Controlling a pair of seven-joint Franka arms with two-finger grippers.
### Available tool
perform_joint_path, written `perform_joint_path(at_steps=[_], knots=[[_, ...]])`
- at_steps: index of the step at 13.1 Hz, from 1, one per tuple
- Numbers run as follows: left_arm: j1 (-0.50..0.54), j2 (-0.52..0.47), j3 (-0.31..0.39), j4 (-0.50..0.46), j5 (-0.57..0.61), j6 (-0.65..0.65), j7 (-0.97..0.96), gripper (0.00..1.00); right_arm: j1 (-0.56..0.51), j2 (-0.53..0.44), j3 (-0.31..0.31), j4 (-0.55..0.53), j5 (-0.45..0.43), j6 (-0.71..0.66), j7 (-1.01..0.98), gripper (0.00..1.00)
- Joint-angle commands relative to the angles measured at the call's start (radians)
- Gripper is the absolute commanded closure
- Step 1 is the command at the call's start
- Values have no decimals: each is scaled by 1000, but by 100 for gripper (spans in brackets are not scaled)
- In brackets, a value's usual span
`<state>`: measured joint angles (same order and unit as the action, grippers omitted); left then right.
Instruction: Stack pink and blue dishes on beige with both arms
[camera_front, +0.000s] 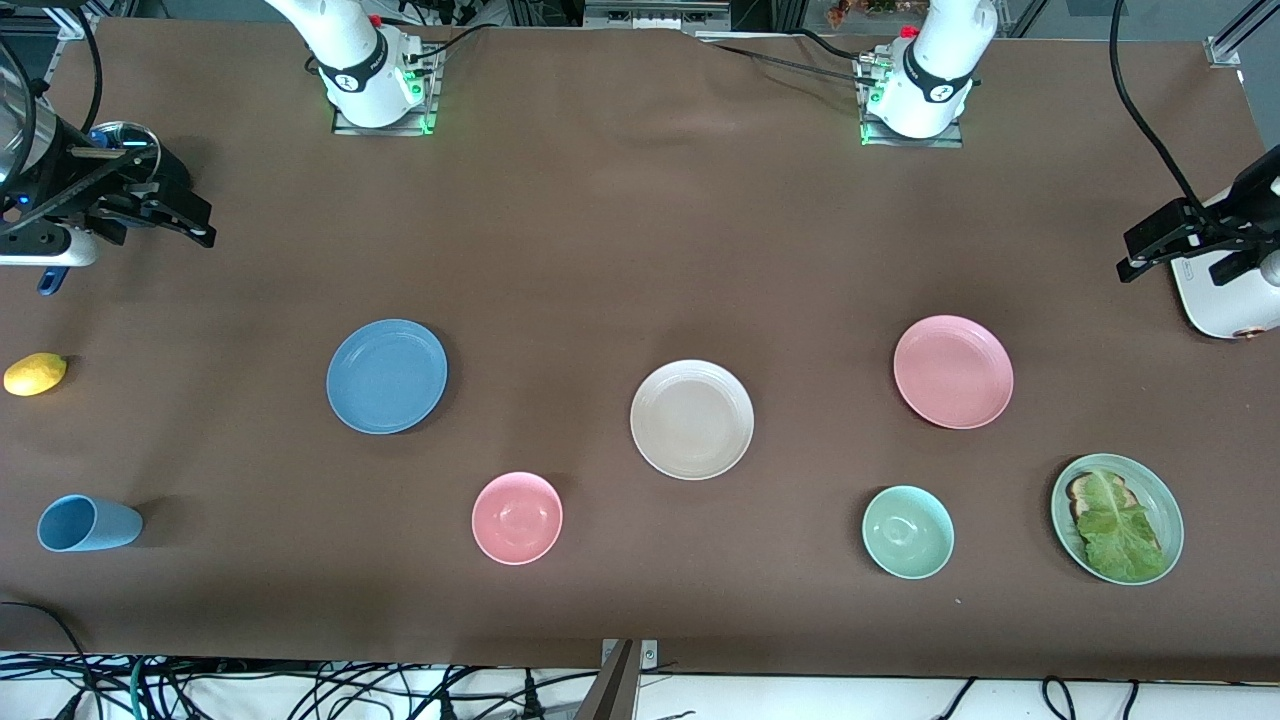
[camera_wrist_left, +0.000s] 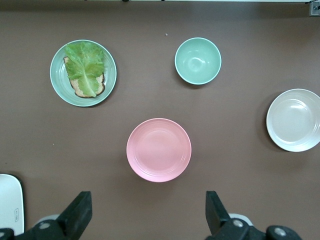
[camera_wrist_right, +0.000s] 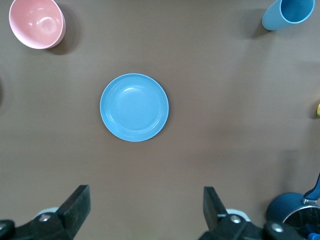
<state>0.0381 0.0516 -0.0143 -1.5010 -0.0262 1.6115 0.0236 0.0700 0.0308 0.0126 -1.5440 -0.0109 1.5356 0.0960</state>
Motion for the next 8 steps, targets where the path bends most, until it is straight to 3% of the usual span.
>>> perform_joint_path(at_steps=[1,8], knots=[[0,16,-3,30,11,-7,6,0,-3,6,3,21,2,-6,-4,0],[0,33,-1,30,9,-7,-4,0,-1,6,3,21,2,-5,-4,0]])
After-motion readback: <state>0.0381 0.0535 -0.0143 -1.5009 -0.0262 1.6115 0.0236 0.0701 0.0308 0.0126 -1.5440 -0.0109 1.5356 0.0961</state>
